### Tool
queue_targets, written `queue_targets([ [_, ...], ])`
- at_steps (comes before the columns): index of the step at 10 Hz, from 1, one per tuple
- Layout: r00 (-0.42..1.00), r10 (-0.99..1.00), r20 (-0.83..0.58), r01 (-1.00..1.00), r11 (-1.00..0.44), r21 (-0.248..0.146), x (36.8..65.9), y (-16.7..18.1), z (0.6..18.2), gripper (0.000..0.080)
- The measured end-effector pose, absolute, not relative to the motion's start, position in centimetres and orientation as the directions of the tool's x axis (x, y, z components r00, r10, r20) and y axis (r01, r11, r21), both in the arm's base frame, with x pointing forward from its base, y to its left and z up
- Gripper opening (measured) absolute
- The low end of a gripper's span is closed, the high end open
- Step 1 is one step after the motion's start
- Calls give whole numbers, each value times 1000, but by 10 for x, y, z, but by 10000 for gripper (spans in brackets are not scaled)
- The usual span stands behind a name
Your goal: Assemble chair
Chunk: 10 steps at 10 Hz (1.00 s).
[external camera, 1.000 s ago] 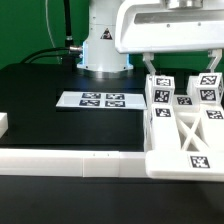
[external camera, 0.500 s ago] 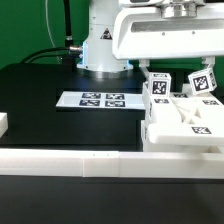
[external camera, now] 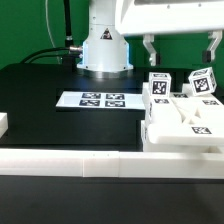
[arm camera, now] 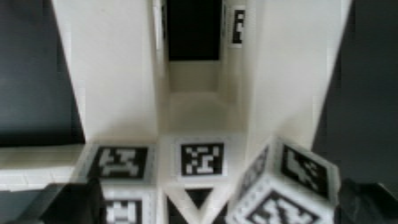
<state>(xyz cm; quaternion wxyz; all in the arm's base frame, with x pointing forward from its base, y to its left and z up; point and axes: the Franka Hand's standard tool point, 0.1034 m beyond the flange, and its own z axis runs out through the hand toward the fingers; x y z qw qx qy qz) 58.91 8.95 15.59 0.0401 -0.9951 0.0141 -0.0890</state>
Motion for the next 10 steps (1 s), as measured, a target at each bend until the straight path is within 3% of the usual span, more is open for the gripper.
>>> queue_targets([
  [1,987,-37,154,-24,-996,-87,597,93,164,649],
  [2,985,-37,170,-22,-996,-86,599,92,161,649],
  [4,997,-28,75,-22,-996,-83,593,94,158,649],
  [5,998,-17,67,-12,-996,-83,605,101,155,649],
  [10,992,57,110,66,-995,-77,617,108,147,649],
])
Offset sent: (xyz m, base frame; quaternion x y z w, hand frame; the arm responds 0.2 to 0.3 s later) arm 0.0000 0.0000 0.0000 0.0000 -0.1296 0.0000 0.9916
